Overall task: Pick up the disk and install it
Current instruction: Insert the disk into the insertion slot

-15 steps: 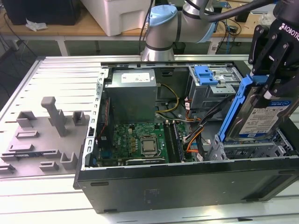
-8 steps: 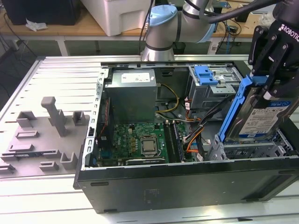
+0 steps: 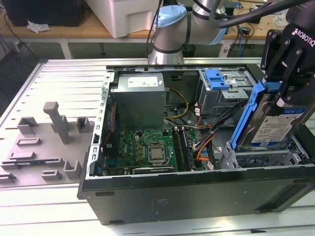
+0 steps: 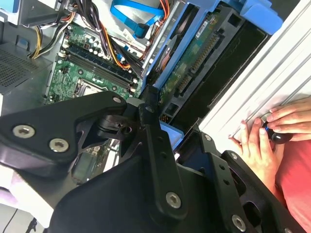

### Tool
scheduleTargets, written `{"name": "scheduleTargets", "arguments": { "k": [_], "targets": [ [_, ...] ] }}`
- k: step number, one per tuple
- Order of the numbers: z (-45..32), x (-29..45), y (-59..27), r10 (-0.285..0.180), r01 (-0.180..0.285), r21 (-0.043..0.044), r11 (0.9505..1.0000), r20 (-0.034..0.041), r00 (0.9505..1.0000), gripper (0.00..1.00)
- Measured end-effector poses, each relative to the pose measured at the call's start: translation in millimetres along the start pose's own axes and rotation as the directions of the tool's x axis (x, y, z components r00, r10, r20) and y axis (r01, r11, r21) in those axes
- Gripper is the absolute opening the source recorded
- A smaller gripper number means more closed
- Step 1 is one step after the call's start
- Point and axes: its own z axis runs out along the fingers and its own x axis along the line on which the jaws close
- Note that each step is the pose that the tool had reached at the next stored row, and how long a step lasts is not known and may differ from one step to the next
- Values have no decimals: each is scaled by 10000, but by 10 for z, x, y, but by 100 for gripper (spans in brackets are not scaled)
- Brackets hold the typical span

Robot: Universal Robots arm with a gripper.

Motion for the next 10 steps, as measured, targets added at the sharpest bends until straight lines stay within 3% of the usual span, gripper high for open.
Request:
{"name": "scheduleTargets", "arguments": {
  "k": [10],
  "targets": [
    [29, 0, -1, 0, 0, 0, 10000, 0, 10000, 37]
  ]
}}
